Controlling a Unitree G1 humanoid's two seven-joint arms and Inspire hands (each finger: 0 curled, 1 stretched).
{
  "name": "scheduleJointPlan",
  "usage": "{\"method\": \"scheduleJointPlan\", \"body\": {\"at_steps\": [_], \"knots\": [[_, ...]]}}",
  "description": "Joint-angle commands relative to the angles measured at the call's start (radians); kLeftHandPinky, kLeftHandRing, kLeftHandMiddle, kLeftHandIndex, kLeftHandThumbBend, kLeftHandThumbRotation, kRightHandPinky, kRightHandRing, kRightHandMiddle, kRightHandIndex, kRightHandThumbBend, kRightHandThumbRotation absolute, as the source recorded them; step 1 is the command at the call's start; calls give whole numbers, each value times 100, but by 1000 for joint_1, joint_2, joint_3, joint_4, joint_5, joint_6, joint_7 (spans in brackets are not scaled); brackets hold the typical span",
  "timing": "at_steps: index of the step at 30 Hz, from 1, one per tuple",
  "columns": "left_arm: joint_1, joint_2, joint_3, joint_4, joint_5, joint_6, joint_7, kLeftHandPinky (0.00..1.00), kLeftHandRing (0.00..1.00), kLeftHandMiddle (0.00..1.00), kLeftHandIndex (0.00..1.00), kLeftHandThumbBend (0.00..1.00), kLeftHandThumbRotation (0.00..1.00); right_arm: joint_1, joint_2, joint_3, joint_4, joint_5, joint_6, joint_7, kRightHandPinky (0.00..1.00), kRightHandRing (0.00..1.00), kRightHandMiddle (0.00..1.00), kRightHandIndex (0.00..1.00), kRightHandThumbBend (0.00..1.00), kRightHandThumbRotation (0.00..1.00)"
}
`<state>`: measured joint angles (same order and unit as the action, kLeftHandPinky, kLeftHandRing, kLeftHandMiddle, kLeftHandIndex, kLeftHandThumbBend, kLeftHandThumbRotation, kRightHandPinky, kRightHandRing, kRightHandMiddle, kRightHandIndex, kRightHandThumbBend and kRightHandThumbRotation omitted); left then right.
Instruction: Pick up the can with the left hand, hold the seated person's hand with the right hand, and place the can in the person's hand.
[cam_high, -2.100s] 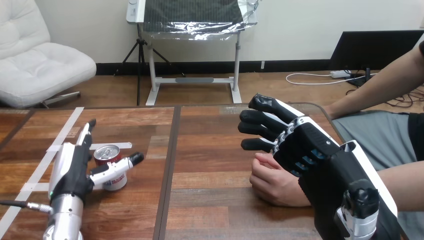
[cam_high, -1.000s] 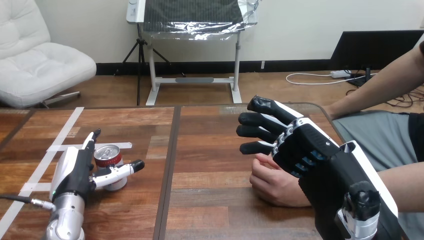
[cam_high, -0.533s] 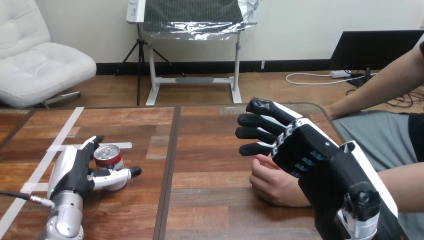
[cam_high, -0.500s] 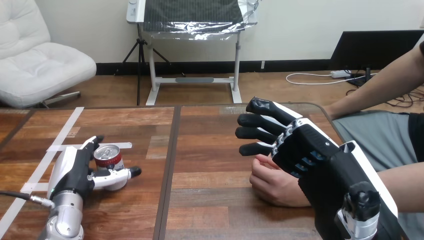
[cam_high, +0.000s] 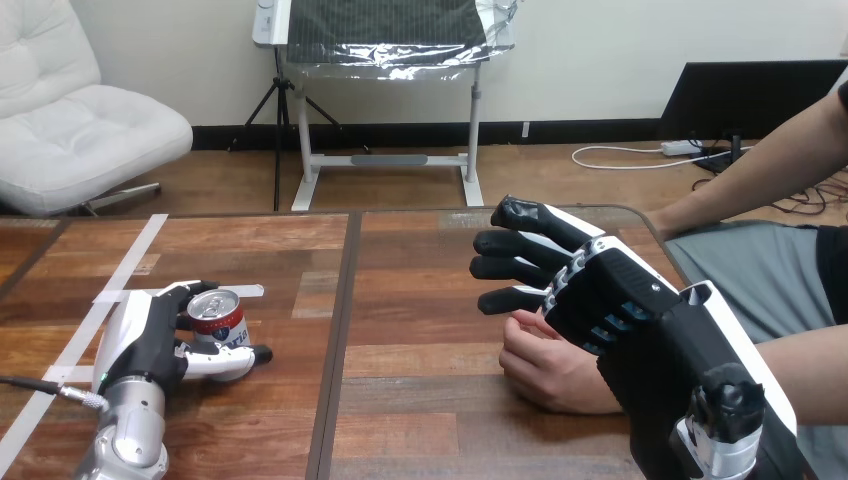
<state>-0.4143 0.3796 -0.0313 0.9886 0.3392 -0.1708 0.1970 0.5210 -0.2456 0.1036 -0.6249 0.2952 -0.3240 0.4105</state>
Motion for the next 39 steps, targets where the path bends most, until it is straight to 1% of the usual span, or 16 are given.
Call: {"method": "scheduleJointPlan", "body": {"at_steps": [1,4,10,20,28,34,39], "knots": [[-90,17,-6,-44,2,14,14,63,72,75,73,81,1,-46,4,-11,-26,-4,-22,-4,71,79,81,84,100,98],[-96,17,-4,-32,-2,13,14,62,70,73,72,80,0,-46,2,-12,-26,-2,-20,-3,71,79,81,84,100,98],[-105,15,-2,-28,-8,30,7,58,66,69,70,78,0,-45,3,-11,-26,-1,-21,-3,70,78,81,84,100,98],[-115,15,-3,-17,-14,30,9,51,61,65,67,76,0,-46,-1,-13,-24,1,-24,2,71,79,81,84,100,98],[-115,13,1,-25,-23,30,4,48,59,64,65,74,0,-43,4,-12,-25,4,-27,-2,71,79,81,83,100,97],[-121,17,-5,-6,-15,16,12,48,58,63,64,73,0,-40,6,-11,-27,-2,-29,-5,71,78,81,83,100,96],[-120,16,-2,-11,-20,9,11,48,57,62,63,72,0,-38,6,-12,-28,-4,-30,-6,71,78,81,83,100,96]]}}
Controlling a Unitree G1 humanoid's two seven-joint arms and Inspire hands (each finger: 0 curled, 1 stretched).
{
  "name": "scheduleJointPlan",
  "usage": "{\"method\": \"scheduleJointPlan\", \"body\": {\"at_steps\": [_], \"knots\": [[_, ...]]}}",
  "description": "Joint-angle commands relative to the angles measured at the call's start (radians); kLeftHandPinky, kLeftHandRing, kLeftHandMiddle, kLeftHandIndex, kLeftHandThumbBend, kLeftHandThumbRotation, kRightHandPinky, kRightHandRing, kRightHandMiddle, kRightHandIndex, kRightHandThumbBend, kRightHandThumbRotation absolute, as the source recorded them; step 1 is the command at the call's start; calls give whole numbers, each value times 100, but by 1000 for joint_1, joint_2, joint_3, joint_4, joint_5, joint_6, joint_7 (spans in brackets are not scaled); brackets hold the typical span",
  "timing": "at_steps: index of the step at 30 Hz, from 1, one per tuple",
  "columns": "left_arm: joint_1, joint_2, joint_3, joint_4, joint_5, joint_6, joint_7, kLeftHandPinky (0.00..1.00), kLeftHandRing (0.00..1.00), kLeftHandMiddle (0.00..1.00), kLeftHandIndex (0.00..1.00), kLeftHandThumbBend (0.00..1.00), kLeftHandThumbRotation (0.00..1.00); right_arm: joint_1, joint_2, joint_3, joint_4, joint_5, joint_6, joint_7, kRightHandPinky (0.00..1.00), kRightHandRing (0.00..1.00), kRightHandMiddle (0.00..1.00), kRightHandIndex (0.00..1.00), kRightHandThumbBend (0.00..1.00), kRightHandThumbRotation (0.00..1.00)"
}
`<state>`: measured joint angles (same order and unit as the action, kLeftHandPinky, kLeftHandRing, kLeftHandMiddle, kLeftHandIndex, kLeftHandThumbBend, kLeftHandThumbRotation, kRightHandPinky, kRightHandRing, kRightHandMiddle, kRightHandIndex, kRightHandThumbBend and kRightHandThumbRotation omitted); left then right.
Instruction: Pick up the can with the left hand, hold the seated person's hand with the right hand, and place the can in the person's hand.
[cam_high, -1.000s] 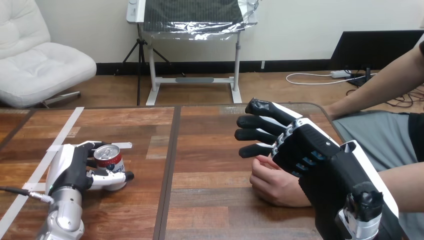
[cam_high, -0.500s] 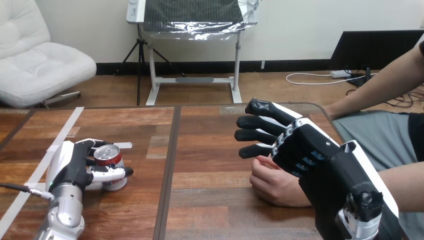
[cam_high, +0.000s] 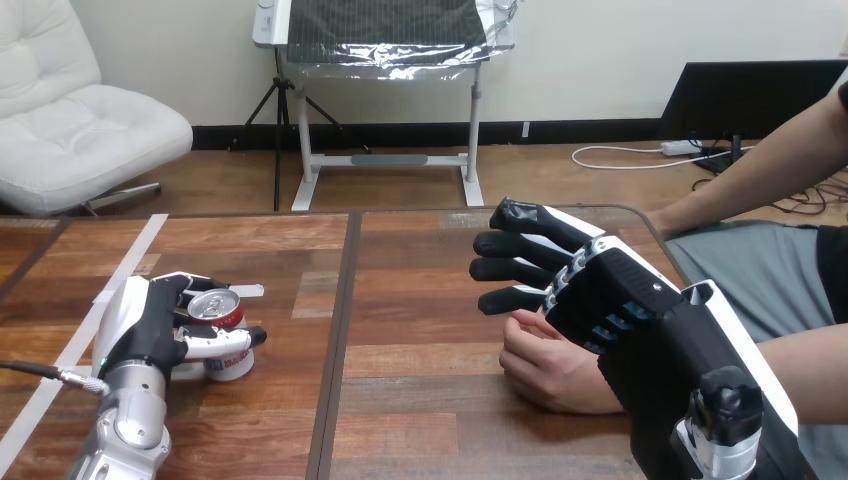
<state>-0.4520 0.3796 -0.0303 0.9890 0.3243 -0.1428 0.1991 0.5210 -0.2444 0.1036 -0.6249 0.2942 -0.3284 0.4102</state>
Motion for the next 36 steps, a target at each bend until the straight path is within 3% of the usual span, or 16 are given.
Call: {"method": "scheduleJointPlan", "body": {"at_steps": [1,20,36], "knots": [[-81,16,-2,-13,-6,-20,8,48,57,62,63,71,0,-38,5,-12,-28,-4,-25,-5,71,78,81,83,100,96],[-74,20,-11,-14,12,-57,54,30,36,43,49,64,0,-37,-2,-14,-28,2,-23,0,71,79,81,83,100,97],[-65,29,-22,-28,23,-66,54,40,41,44,47,69,0,-44,-8,-22,-16,17,-24,10,73,80,82,84,100,95]]}}
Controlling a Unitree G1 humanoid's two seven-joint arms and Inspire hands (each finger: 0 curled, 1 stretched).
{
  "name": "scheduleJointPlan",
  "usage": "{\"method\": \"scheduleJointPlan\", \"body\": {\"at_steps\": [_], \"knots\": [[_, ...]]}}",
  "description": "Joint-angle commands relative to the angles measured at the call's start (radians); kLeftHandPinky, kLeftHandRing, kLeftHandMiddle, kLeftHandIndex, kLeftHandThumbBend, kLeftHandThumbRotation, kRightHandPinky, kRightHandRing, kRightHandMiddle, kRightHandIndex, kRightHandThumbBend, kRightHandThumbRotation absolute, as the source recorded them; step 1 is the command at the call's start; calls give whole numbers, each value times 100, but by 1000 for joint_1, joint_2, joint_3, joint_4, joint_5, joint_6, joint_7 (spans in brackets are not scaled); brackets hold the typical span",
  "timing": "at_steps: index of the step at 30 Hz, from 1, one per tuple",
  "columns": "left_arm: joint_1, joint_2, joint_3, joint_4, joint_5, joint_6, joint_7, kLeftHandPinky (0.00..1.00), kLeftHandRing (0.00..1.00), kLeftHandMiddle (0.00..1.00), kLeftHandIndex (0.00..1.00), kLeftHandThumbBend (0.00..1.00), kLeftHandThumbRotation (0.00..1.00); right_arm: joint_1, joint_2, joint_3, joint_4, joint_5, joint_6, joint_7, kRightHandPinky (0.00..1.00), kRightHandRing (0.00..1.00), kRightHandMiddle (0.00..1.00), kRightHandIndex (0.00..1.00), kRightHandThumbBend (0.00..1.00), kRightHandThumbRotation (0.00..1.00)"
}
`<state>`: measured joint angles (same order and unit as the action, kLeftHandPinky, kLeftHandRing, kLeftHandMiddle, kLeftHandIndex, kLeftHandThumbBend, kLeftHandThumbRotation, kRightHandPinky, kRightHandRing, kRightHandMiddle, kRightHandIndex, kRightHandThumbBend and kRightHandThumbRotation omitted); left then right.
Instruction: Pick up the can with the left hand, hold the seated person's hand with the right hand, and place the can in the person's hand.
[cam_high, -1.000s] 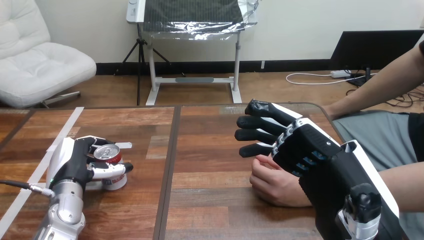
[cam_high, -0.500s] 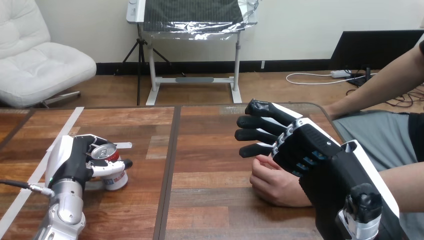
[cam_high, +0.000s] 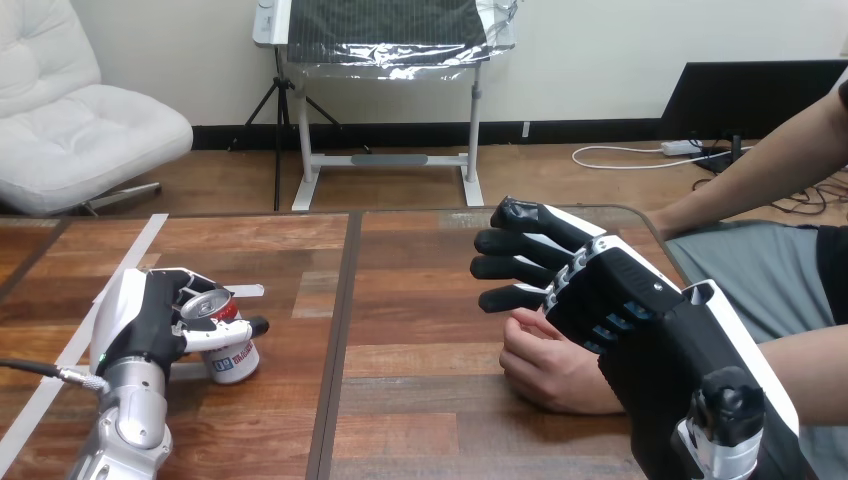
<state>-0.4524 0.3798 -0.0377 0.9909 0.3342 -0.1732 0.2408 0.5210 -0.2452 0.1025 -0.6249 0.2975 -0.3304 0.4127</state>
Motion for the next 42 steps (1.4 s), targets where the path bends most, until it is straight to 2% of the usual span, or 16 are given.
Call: {"method": "scheduleJointPlan", "body": {"at_steps": [1,9,16,21,24,29,31,42], "knots": [[-64,29,-15,-33,13,-32,9,40,41,44,47,69,0,-45,-9,-22,-16,15,-18,8,73,80,82,84,100,95],[-59,34,-16,-53,12,-31,-3,40,41,43,47,72,0,-59,-7,-36,-2,8,-15,5,78,82,83,85,96,93],[-47,39,-13,-101,9,-36,-18,41,41,43,46,74,0,-98,-12,-78,34,-65,-24,-15,83,83,82,85,92,89],[-34,44,-11,-144,10,-41,-26,41,41,43,46,75,0,-137,-15,-111,67,-123,-35,-29,82,82,81,84,95,90],[-20,48,-10,-188,13,-35,-34,40,41,43,46,76,0,-157,-22,-127,83,-122,-17,-30,81,82,82,84,95,89],[14,55,-8,-309,20,16,-64,38,40,44,46,75,0,-199,-35,-153,127,-116,-4,-27,84,85,83,85,93,84],[26,60,-7,-346,25,19,-72,38,40,44,46,75,0,-215,-40,-164,143,-121,2,-31,86,85,84,85,93,82],[77,82,8,-475,44,-19,-89,19,23,32,45,76,0,-298,-80,-214,242,-195,-26,-43,86,85,84,85,85,78]]}}
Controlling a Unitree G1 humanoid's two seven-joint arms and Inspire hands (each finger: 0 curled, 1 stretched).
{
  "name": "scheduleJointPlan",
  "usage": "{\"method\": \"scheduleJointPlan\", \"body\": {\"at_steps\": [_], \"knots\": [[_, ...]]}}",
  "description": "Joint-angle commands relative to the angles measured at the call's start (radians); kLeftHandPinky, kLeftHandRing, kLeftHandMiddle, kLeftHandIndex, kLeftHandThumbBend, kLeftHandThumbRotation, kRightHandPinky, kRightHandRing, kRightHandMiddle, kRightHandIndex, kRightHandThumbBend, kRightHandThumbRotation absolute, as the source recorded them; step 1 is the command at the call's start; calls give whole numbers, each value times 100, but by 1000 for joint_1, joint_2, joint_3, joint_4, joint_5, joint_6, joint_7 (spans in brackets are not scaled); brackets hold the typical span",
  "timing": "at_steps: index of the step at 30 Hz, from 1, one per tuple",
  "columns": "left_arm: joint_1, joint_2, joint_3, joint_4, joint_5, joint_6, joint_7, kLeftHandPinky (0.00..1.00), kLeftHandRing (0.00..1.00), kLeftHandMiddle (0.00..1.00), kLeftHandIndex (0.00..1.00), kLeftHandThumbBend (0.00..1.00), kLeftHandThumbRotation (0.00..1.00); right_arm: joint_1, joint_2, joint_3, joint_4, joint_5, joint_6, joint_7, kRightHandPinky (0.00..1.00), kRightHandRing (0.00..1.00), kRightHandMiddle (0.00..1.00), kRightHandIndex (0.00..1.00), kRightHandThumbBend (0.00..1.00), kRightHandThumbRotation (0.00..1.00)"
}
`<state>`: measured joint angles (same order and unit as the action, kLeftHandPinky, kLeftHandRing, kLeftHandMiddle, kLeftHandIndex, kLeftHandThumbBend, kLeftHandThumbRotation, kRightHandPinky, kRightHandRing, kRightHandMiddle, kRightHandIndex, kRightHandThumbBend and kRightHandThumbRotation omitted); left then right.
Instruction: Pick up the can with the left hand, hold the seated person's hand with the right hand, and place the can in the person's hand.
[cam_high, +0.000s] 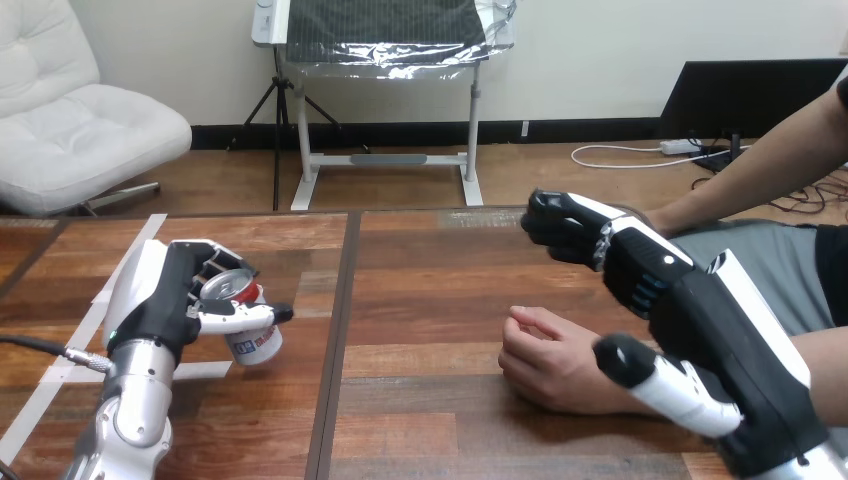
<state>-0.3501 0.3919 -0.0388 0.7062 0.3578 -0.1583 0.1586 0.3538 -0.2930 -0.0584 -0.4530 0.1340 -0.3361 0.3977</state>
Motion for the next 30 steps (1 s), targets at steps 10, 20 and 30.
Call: {"method": "scheduleJointPlan", "body": {"at_steps": [10,20,30], "knots": [[18,81,29,-309,27,-26,-35,13,17,26,45,76,0,-207,-76,-86,161,-114,-48,-46,81,83,84,85,82,76],[45,92,38,-394,31,-8,-59,16,19,29,44,77,0,-271,-125,-99,245,-179,-73,-55,74,81,84,85,80,76],[64,98,41,-470,36,29,-96,15,18,28,44,77,0,-319,-188,-98,303,-251,-47,-52,69,81,86,87,86,72]]}}
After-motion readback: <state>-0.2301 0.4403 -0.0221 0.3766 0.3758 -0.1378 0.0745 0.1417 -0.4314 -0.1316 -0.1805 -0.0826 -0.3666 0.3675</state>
